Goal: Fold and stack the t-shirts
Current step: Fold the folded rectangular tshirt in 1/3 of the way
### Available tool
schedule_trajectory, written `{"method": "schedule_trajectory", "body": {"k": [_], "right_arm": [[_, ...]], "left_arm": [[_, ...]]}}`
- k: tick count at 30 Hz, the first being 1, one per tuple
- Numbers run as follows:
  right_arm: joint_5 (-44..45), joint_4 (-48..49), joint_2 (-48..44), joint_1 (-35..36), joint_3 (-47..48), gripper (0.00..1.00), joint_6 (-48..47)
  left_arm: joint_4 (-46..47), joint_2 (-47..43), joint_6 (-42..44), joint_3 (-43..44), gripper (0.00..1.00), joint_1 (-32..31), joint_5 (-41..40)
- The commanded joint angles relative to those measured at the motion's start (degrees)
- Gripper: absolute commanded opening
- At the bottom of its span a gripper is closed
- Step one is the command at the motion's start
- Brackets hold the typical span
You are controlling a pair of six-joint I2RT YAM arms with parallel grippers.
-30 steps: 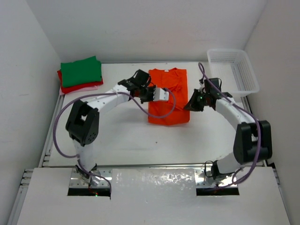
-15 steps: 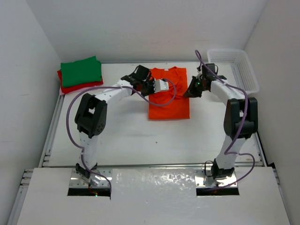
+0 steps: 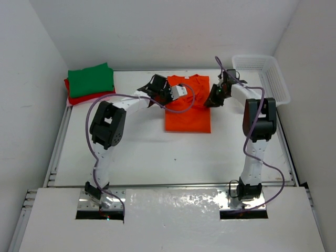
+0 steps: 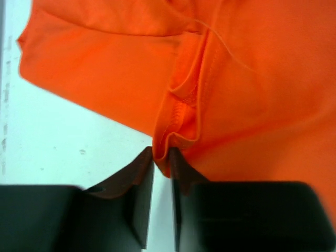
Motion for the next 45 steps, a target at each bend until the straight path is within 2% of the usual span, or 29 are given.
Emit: {"method": "schedule_trajectory", "body": {"k": [1,4,9,12,14,15,17,18,19,20,21,23,24,25,29,33,39,45], "right_arm": [[1.4,2.8,2.6,-1.2,6.6,0.24,-1.8],[5.1,2.4,5.5,-1.8,15.3,0.34,-3.1],[6.6,-0.6,4.6,-1.8,20.1,0.37,-7.0],[8.4,1.4,-0.6,-1.6,12.6,0.37,-8.9],[8.1,3.8,-6.9,-1.3,3.7,0.37,-9.7],[7.2,4.2,-10.7,-0.6,1.0,0.37,-10.0],[6.9,3.4,-13.7,0.0,-5.7,0.40,-10.5],[7.1,2.5,-14.9,0.5,-7.6,0.42,-10.5],[7.3,1.6,-17.2,0.6,-9.3,0.45,-9.8],[6.5,-0.1,-18.0,0.7,-12.9,0.51,-9.4],[6.0,-0.6,-19.0,0.7,-14.8,0.53,-8.9],[4.9,-1.3,-20.8,0.7,-19.9,0.56,-7.6],[4.0,-0.9,-21.1,0.7,-21.4,0.57,-7.3],[3.3,-0.6,-21.4,0.8,-22.9,0.58,-7.0],[2.2,2.4,-21.4,0.8,-28.5,0.58,-6.0],[0.9,6.0,-19.8,0.8,-31.0,0.58,-3.8],[-0.4,8.6,-18.1,0.9,-33.0,0.58,-2.6],[-3.0,12.7,-15.4,1.0,-34.7,0.55,0.8]], "left_arm": [[9.3,2.0,-5.3,1.2,0.20,0.4,-6.1],[11.3,5.2,-10.5,7.0,0.37,1.5,-13.5],[6.2,9.7,-17.7,18.7,0.46,4.4,-17.2],[5.9,9.0,-19.7,22.0,0.52,5.7,-17.6],[3.8,7.7,-18.5,24.2,0.50,5.9,-16.7],[-0.7,6.3,-17.1,24.9,0.48,5.9,-11.7],[-7.3,4.2,-8.2,25.4,0.43,5.0,-3.8],[-16.2,1.2,-3.3,24.5,0.43,4.3,3.5],[-20.7,-0.6,9.0,20.4,0.43,2.0,5.3],[-25.8,-4.6,14.6,16.5,0.43,0.5,4.4],[-27.2,-6.0,21.8,9.0,0.43,-0.9,3.1],[-30.2,-7.2,25.1,4.8,0.46,-3.8,1.9],[-31.6,-7.3,25.9,2.0,0.49,-4.2,2.1],[-31.7,-7.5,26.8,0.6,0.56,-4.8,2.5],[-31.2,-8.8,28.5,-4.1,0.65,-7.2,5.8],[-26.7,-8.9,27.3,-7.0,0.67,-9.1,7.4],[-17.3,-7.4,25.1,-13.3,0.67,-9.6,1.1],[-10.7,-6.5,20.8,-16.3,0.64,-9.7,-0.2]]}}
